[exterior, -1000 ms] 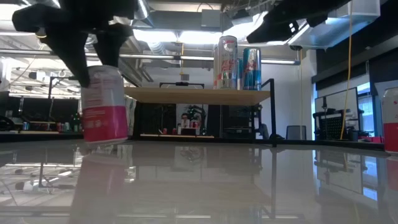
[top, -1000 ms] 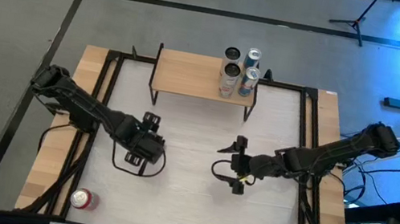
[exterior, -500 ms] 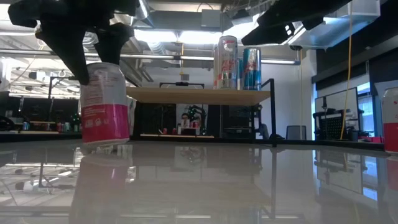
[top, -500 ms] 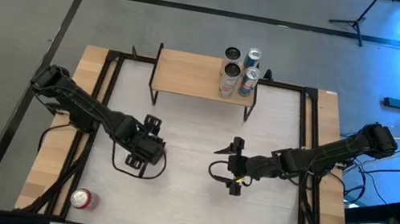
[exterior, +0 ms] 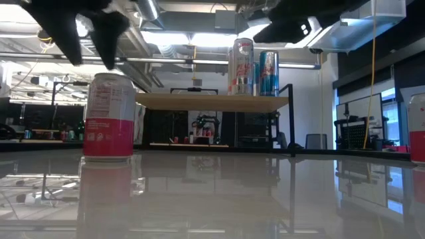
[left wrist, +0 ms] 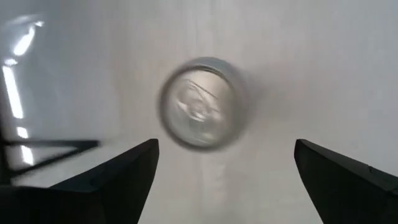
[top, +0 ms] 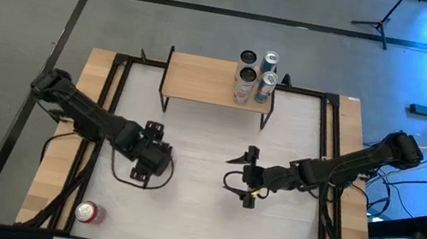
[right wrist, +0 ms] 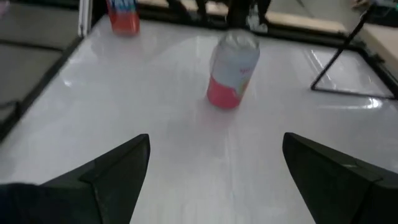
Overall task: Place canned beverage on shelf
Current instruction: Put the left pink white soda can on the shelf
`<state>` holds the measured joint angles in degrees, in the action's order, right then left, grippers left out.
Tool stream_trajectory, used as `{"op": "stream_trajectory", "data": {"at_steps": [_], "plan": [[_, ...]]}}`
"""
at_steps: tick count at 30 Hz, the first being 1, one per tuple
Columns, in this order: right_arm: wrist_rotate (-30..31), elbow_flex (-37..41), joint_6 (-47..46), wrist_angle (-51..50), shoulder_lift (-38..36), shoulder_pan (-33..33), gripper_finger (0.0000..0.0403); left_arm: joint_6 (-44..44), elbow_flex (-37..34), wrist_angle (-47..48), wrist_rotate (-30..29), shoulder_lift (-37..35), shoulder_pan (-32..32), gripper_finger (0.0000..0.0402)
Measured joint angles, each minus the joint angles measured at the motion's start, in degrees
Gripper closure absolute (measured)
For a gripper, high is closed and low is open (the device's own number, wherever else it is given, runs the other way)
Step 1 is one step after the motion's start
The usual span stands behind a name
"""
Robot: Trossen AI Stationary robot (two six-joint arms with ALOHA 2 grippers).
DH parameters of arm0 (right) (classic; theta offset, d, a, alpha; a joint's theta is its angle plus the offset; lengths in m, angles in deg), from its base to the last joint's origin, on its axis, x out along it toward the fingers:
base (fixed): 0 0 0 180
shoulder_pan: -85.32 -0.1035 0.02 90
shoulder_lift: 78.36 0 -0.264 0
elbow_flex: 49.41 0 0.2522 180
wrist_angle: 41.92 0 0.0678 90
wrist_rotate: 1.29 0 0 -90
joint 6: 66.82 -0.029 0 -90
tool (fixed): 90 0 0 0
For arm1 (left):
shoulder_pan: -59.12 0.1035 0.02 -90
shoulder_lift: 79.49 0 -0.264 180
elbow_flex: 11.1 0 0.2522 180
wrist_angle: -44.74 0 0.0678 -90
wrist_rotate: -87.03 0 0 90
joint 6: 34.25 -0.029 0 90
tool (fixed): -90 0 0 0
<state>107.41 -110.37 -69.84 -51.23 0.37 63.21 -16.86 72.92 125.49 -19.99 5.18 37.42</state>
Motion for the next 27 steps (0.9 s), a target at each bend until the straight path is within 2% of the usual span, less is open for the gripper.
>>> {"op": "stream_trajectory", "data": {"at_steps": [3, 7, 11, 14, 17, 20, 24, 27], "plan": [[0.3, 0.0, 1.3, 5.6, 2.0, 0.0, 0.0040, 8.4, -1.5, -0.2, -0.8, -2.3, -3.7, 0.0040], [0.4, 0.0, 6.2, 12.3, 5.3, 0.0, 0.0040, 20.9, -5.2, -1.7, -6.0, -5.1, -10.8, 0.0040], [1.7, 0.0, 11.1, 18.9, 9.4, 0.5, 0.0040, 29.8, -9.9, -7.2, -11.6, -5.7, -17.0, 0.0040], [2.4, 0.0, 11.4, 23.6, 12.7, 2.0, 0.0040, 33.5, -13.9, -14.2, -13.5, -5.3, -20.2, 0.0040], [2.5, 0.0, 10.6, 27.4, 16.1, 4.4, 0.0040, 34.1, -18.4, -21.3, -13.7, -5.2, -21.9, 0.0040], [-0.4, 0.1, 8.9, 31.6, 19.4, 6.6, 0.0040, 34.9, -22.2, -25.5, -15.0, -5.2, -22.5, 0.0040], [-6.3, -0.1, 7.7, 38.8, 23.6, 8.6, 0.0040, 41.3, -27.0, -26.8, -20.3, -5.2, -23.0, 0.0040], [-6.6, -1.3, 7.7, 40.5, 26.7, 9.5, 0.0040, 45.6, -30.4, -27.1, -25.7, -5.2, -22.9, 0.0040]]}}
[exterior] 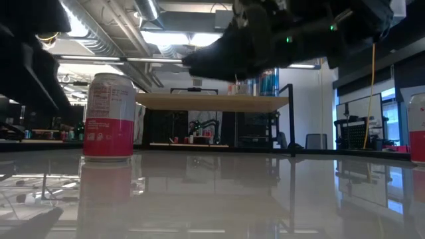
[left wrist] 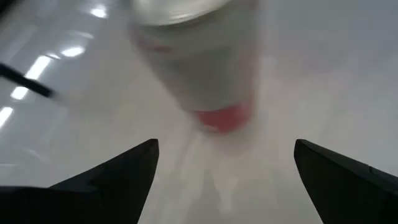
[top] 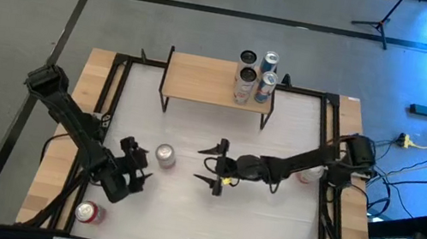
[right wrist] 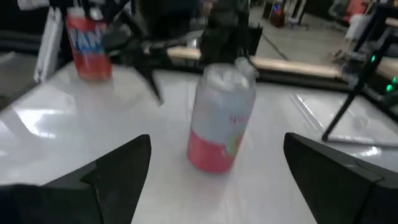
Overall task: Place canned beverage on shelf
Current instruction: Put the left pink white soda can on the shelf
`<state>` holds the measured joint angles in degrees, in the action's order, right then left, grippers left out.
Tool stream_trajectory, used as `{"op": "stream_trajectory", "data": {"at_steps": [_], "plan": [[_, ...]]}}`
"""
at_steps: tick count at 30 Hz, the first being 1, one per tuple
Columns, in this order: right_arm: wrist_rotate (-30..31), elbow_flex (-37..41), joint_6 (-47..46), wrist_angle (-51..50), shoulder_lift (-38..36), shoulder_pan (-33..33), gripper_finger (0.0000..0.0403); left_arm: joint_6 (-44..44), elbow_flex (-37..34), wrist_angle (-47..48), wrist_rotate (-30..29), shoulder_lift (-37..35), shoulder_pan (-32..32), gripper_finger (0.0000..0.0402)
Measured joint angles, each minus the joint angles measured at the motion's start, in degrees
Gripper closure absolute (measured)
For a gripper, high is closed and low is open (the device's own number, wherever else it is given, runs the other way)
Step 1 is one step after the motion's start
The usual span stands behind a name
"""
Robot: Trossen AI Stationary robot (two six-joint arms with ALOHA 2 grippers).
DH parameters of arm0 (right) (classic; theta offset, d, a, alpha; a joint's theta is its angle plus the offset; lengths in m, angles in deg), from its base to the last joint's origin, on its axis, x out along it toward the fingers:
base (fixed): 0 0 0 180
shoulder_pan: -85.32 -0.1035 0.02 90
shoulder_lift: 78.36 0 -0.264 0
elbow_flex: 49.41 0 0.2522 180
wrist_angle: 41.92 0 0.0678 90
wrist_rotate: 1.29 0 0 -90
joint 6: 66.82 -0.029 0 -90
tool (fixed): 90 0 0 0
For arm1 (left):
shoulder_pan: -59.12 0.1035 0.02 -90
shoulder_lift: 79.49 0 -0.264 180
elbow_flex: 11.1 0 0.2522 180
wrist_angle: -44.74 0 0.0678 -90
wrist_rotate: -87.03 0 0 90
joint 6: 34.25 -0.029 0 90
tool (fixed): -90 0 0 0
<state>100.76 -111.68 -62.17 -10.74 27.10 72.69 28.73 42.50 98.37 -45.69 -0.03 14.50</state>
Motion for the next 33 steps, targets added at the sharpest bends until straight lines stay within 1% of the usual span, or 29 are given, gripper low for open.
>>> {"op": "stream_trajectory", "data": {"at_steps": [4, 10, 15, 19, 22, 24, 29, 31, 33], "plan": [[0.1, -3.4, 0.1, -0.3, 4.2, 0.8, 0.0040, 1.4, -3.6, -3.3, -5.9, 0.0, 0.7, 0.0040], [0.4, -7.8, 0.0, -1.2, 9.3, 1.1, 0.0040, 2.1, -5.9, -2.8, -5.8, 0.0, 2.3, 0.0040], [0.3, -10.6, -2.2, -1.9, 12.6, 1.1, 0.0040, 5.9, -6.4, -1.0, -10.8, 0.0, 4.7, 0.0040], [0.3, -13.6, -3.1, -1.7, 15.4, 1.1, 0.0040, 6.1, -6.4, -1.3, -15.4, 0.0, 7.1, 0.0040], [1.0, -15.7, -3.0, -2.2, 17.5, 1.1, 0.0040, 6.1, -6.4, -1.7, -17.2, 0.0, 8.9, 0.0040], [3.7, -17.1, -2.9, -3.8, 18.2, 1.0, 0.0040, 6.0, -6.4, -1.7, -17.7, 0.0, 9.7, 0.0040], [13.2, -19.1, -1.9, -12.3, 18.4, 1.1, 0.0040, 5.9, -6.4, -2.3, -17.0, 0.0, 10.2, 0.0040], [16.7, -19.8, 0.1, -14.8, 18.4, 1.1, 0.0040, 5.9, -6.4, -2.5, -14.8, 0.0, 9.8, 0.0040], [20.3, -20.4, 1.2, -17.5, 18.4, 1.1, 0.0040, 5.9, -6.4, -2.6, -11.2, 0.0, 9.1, 0.0040]]}}
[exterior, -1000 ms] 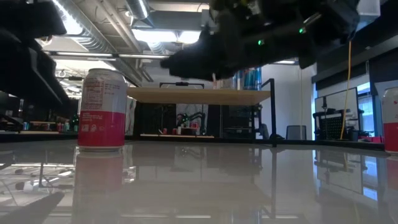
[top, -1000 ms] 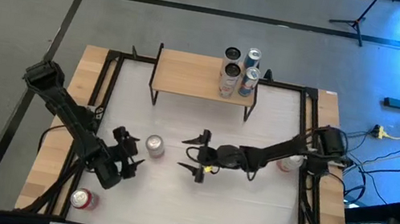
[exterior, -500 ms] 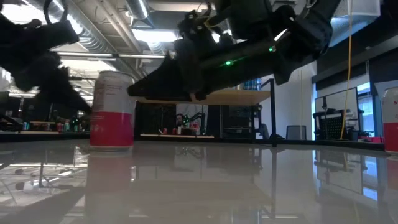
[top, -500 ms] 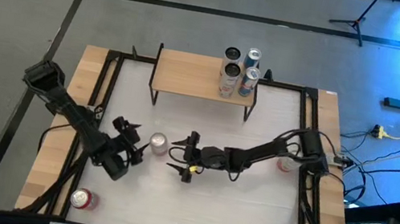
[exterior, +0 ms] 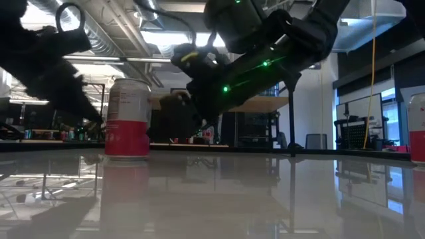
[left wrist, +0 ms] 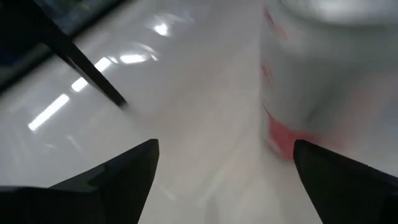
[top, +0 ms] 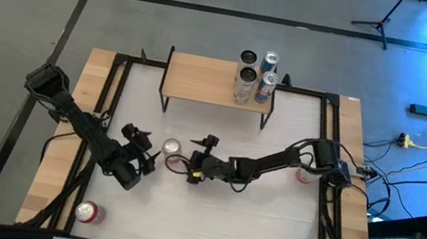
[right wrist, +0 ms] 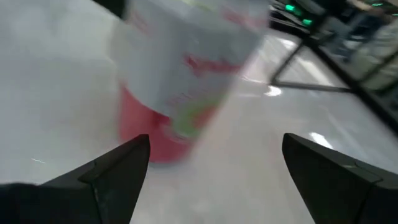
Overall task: Place canned beverage on shelf
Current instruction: Put the left pink white soda can on the shelf
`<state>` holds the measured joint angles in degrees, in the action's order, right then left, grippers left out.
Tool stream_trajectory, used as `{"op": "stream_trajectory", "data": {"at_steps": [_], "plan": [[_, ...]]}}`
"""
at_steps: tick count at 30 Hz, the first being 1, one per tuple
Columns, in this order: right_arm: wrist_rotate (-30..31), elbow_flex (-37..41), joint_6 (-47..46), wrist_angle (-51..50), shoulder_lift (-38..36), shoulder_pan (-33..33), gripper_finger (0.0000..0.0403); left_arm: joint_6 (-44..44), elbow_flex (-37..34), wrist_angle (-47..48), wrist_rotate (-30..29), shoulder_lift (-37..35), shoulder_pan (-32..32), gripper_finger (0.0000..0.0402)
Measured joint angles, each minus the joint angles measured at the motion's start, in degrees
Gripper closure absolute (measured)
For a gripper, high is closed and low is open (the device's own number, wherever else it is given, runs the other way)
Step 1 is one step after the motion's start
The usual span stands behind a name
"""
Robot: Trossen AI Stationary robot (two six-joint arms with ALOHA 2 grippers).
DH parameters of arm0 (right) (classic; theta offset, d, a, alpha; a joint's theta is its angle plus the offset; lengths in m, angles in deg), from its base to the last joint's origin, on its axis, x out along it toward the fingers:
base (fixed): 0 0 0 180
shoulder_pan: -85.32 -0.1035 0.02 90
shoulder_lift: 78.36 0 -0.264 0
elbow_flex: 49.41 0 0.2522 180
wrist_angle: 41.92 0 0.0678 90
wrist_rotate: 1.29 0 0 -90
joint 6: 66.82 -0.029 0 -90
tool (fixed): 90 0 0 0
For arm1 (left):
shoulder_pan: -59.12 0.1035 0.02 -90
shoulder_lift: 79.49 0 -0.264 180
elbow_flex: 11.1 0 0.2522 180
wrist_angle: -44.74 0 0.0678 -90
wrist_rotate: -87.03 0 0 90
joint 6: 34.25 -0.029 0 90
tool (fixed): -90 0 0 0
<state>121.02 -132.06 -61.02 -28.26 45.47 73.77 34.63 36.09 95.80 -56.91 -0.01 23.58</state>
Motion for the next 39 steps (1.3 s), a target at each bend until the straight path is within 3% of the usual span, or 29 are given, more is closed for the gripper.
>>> {"op": "stream_trajectory", "data": {"at_steps": [5, 8, 16, 27, 39], "plan": [[9.2, -0.6, 0.7, -3.9, 0.0, 0.1, 0.0040, -1.9, 0.0, -0.6, 8.5, 0.0, -3.5, 0.0040], [10.4, -0.6, 0.6, -2.6, 0.0, 0.8, 0.0040, -2.5, 0.0, -3.0, 10.1, 0.0, -5.9, 0.0040], [6.0, -0.7, -1.2, 2.7, 0.0, 4.2, 0.0040, -9.5, 0.0, -12.1, 5.7, 0.0, -7.5, 0.0040], [-4.6, -0.6, -3.4, 5.5, 0.0, 5.9, 0.0040, -8.9, 0.0, -12.1, -6.3, 0.0, -3.4, 0.0040], [-0.8, -0.6, -3.3, 2.2, -0.1, 1.9, 0.0040, -3.3, 0.1, -5.5, -3.3, 0.0, -0.2, 0.0040]]}}
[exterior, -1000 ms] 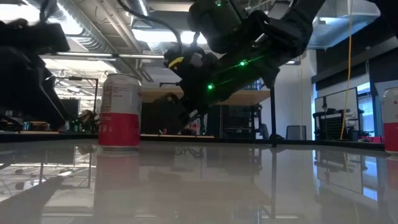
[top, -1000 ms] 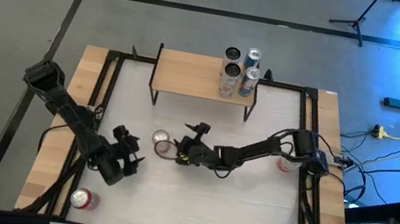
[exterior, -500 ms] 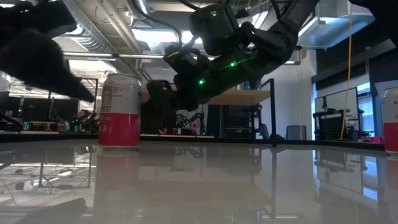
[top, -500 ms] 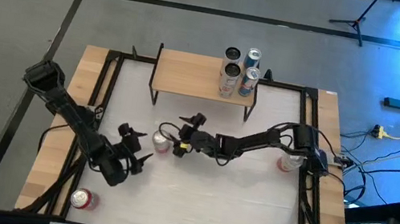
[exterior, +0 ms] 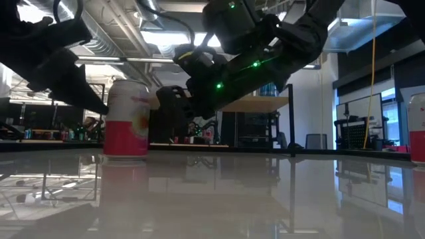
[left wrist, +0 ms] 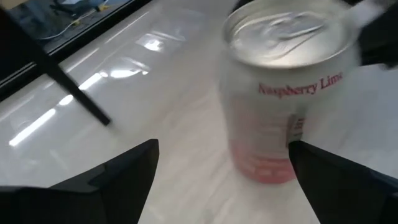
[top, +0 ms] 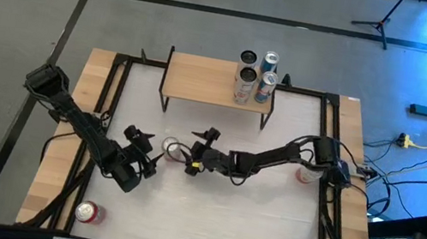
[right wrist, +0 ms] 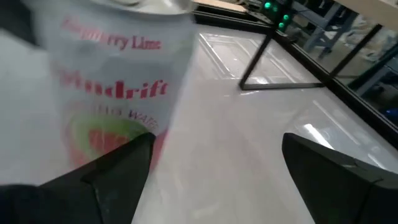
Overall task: Place canned beverage on shelf
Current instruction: Put the left pink white soda can on the shelf
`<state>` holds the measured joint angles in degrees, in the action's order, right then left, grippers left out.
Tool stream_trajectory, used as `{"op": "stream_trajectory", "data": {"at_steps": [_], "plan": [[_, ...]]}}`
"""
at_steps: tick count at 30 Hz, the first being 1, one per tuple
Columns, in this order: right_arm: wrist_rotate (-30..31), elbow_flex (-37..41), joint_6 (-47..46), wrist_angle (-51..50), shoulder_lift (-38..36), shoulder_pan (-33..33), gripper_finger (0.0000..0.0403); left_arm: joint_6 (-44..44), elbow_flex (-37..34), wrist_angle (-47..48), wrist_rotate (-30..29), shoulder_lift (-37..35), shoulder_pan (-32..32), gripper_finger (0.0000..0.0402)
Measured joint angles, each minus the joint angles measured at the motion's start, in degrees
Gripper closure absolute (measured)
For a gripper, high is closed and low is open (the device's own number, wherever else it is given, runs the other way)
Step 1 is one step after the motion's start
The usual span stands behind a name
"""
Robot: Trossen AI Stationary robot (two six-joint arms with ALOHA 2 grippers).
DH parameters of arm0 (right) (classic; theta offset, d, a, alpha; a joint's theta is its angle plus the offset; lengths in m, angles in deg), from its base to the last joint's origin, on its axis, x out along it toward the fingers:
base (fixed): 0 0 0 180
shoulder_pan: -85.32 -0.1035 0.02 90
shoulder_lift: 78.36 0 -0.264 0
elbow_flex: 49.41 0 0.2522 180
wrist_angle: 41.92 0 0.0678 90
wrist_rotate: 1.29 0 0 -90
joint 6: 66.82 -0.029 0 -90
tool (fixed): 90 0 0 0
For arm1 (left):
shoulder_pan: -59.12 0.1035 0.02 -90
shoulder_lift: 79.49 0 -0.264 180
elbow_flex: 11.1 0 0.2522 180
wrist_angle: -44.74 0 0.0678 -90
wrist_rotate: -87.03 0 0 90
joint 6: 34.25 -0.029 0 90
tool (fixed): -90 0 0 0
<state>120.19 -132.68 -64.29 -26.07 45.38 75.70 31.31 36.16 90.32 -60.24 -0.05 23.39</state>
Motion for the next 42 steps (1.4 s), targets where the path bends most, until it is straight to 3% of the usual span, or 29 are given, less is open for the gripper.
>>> {"op": "stream_trajectory", "data": {"at_steps": [11, 17, 23, 29, 32, 37, 42], "plan": [[-7.6, -3.2, 0.9, -1.8, 0.1, -3.3, 0.0040, 3.3, -0.1, 3.6, -0.8, 0.1, 0.1, 0.0040], [-6.6, -4.6, 2.2, -12.6, -2.5, -4.6, 0.0040, 0.7, 0.9, 3.8, 5.6, -0.4, 0.1, 0.0040], [-5.5, -4.8, 2.1, -27.3, -8.4, -8.7, 0.0040, -6.9, 8.5, 6.3, 9.1, -0.5, -0.7, 0.0040], [0.0, -4.1, -4.1, -36.7, -10.2, -14.2, 0.0040, -9.2, 18.0, 12.4, 11.2, -0.5, -2.8, 0.0040], [2.6, -1.1, -7.3, -34.7, -10.2, -17.0, 0.0040, -10.7, 20.3, 12.5, 9.9, -0.5, -2.7, 0.0040], [3.4, 7.5, -11.1, -18.0, -10.1, -20.2, 0.0040, -10.7, 20.9, 12.1, 6.2, -0.3, 1.4, 0.0040], [2.6, 15.6, -12.7, -4.4, -10.1, -20.5, 0.0040, -13.8, 20.9, 11.2, 13.5, -0.3, 6.5, 0.0040]]}}
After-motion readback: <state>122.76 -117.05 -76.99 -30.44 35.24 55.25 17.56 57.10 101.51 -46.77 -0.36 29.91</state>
